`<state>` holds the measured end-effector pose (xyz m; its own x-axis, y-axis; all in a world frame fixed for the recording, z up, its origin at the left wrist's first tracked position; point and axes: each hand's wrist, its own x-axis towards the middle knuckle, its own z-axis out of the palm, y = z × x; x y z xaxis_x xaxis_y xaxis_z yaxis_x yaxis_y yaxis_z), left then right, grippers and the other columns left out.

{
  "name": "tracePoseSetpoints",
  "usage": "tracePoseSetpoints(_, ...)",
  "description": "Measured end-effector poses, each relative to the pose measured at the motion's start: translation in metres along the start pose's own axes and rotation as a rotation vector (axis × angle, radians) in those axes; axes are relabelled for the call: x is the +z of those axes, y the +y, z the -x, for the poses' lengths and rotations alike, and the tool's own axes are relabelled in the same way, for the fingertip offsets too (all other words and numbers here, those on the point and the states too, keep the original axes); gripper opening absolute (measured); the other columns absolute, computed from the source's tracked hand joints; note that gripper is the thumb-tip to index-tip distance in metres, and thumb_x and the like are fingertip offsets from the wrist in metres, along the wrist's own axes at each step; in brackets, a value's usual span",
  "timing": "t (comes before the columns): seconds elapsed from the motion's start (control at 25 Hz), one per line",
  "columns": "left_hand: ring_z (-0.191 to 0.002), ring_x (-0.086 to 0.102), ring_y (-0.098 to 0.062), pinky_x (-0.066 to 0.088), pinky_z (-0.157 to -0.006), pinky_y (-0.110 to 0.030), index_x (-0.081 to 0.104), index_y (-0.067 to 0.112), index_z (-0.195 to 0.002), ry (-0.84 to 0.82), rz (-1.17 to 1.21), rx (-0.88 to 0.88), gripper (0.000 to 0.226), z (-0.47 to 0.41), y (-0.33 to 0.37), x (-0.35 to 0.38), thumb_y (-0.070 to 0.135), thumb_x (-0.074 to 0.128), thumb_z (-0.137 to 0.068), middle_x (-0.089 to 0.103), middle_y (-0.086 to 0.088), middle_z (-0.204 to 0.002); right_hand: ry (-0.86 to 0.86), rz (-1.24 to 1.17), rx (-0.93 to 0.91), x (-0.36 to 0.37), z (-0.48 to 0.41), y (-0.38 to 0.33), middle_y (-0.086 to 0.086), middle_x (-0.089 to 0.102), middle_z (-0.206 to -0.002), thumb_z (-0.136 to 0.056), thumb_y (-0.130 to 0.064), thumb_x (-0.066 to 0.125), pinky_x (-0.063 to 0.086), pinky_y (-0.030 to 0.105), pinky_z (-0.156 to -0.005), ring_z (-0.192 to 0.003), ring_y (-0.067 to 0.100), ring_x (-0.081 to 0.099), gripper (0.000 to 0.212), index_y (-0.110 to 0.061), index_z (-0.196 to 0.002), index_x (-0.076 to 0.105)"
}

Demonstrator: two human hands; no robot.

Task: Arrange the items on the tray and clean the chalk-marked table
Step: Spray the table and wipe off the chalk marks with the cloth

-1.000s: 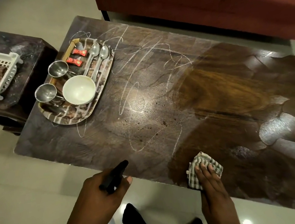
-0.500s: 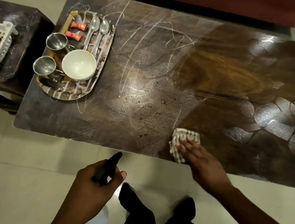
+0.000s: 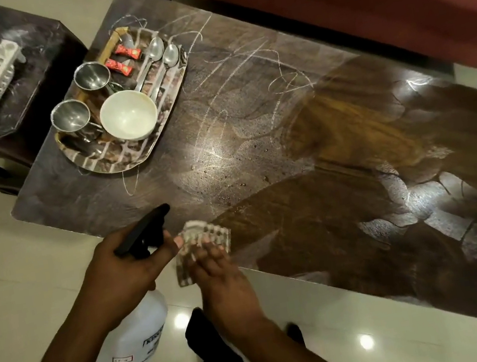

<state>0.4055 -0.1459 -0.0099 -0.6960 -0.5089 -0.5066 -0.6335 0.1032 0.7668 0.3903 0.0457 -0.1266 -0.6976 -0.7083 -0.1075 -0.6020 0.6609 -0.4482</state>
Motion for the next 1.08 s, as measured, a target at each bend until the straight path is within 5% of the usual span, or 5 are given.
tracePoseSetpoints(0.12, -0.049, 0.065, -0.009, 0.046, -0.044, -0.009, 0.077, 0.023, -0.089, -0.012, 0.002, 0.025, 0.012, -0.007, 0.008, -0.003, 0.028, 0.086, -0.084, 0.076, 0.004, -0.077, -0.086, -0.014, -0.149, -0.028, -0.024, 0.040, 0.007, 0.051, -0.162, -0.087, 0.000, 0.053, 0.046, 0.049, -0.118, -0.151, 0.034, 0.046, 0.068, -0.017, -0.153, 0.054)
tracePoseSetpoints(0.32, -0.056, 0.068, -0.004, 0.047, -0.044, -0.008, 0.077, 0.024, -0.090, -0.027, 0.004, 0.022, 0.012, -0.009, 0.006, -0.015, 0.028, 0.086, -0.084, 0.075, 0.014, -0.070, 0.204, -0.085, 0.715, -0.139, -0.052, 0.209, 0.011, 0.066, -0.140, -0.102, -0.005, 0.052, 0.054, 0.045, -0.095, -0.110, 0.035, 0.068, 0.064, -0.024, -0.162, 0.040)
tracePoseSetpoints(0.44, -0.059, 0.070, -0.006, 0.048, -0.046, -0.006, 0.076, 0.025, -0.089, -0.010, -0.006, 0.009, 0.012, -0.011, 0.002, -0.023, 0.028, 0.086, -0.083, 0.076, 0.011, -0.075, 0.394, -0.132, 0.958, -0.141, -0.087, 0.209, 0.018, 0.056, -0.153, -0.101, -0.005, 0.048, 0.048, 0.048, -0.107, -0.131, 0.042, 0.061, 0.058, -0.017, -0.158, 0.047)
tracePoseSetpoints(0.84, -0.044, 0.064, -0.011, 0.048, -0.043, -0.015, 0.078, 0.029, -0.088, -0.044, -0.023, 0.005, 0.014, -0.030, 0.020, -0.013, 0.035, 0.088, -0.081, 0.076, -0.004, -0.065, -0.110, -0.061, -0.404, -0.023, -0.105, 0.015, 0.010, 0.060, -0.149, -0.096, -0.023, 0.065, 0.056, 0.047, -0.105, -0.138, 0.031, 0.052, 0.048, -0.016, -0.144, 0.063)
tracePoseSetpoints(1.08, -0.048, 0.062, -0.011, 0.053, -0.050, -0.025, 0.079, 0.025, -0.085, -0.078, 0.032, -0.010, 0.011, -0.038, 0.022, -0.011, 0.031, 0.088, -0.082, 0.077, -0.007, -0.078, 0.248, -0.049, 0.700, -0.155, -0.169, 0.226, 0.016, 0.060, -0.151, -0.101, -0.008, 0.051, 0.048, 0.045, -0.108, -0.129, 0.041, 0.062, 0.056, -0.023, -0.155, 0.050)
